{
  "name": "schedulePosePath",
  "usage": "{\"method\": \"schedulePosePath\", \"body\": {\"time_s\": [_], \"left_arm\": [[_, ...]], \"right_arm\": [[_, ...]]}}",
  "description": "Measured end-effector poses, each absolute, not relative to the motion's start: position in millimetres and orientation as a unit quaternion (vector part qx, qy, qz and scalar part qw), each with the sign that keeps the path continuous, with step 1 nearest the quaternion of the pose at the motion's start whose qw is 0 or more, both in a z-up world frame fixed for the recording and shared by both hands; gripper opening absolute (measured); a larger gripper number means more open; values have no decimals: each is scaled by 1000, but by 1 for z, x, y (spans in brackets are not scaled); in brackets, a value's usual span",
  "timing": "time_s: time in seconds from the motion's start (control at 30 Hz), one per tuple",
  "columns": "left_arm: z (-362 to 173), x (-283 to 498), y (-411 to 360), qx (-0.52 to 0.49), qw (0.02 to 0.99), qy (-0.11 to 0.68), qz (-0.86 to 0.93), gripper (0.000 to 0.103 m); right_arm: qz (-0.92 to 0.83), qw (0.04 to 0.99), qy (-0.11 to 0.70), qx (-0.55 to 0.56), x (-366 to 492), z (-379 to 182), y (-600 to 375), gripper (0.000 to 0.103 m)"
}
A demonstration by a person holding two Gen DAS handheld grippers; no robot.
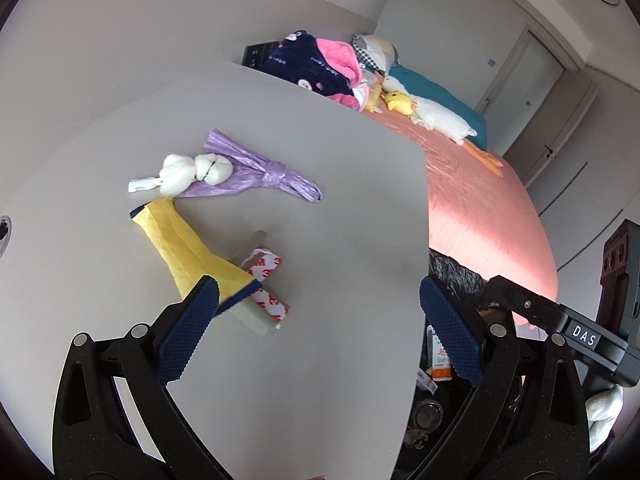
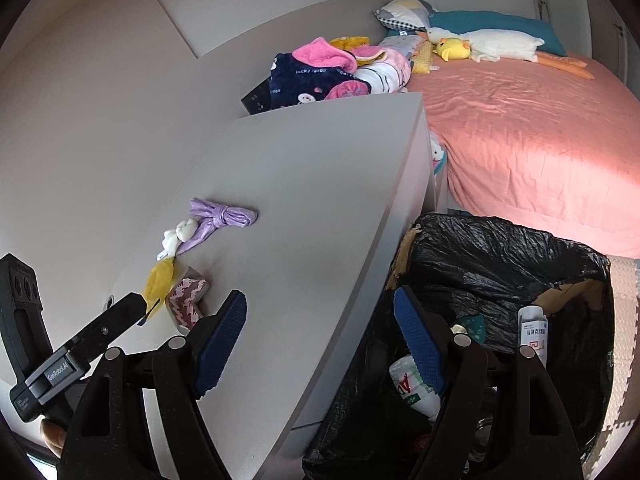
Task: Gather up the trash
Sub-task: 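Move both tools back to the yellow wrapper and patterned box on the desk, then grasp the yellow snack wrapper with the left tool while the right tool grasps the red-white patterned box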
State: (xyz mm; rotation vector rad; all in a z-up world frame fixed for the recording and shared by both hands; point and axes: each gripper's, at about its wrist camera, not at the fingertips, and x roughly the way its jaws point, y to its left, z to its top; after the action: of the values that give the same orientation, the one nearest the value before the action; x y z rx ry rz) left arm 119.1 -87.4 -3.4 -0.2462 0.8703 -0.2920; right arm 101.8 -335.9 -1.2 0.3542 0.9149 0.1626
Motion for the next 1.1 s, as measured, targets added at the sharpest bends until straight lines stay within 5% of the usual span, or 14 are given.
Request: {"method": "schedulePosePath", "body": {"time_s": [0.4, 0.53, 0.7, 1.1], "left_arm": [[-26, 153, -45, -151, 880, 441, -90, 96], [-37, 166, -30, -178, 868, 459, -67, 85], [-48, 179, -28, -189, 854, 479, -73, 83], [-59, 182, -14, -209, 842, 493, -69, 33]], "right_arm": [[111, 872, 459, 133, 117, -16, -291, 77], [121, 869, 464, 124, 120, -20, -278, 77], [126, 865, 470, 117, 123, -25, -265, 77], [153, 860, 482, 68, 125, -35, -219, 77]]}}
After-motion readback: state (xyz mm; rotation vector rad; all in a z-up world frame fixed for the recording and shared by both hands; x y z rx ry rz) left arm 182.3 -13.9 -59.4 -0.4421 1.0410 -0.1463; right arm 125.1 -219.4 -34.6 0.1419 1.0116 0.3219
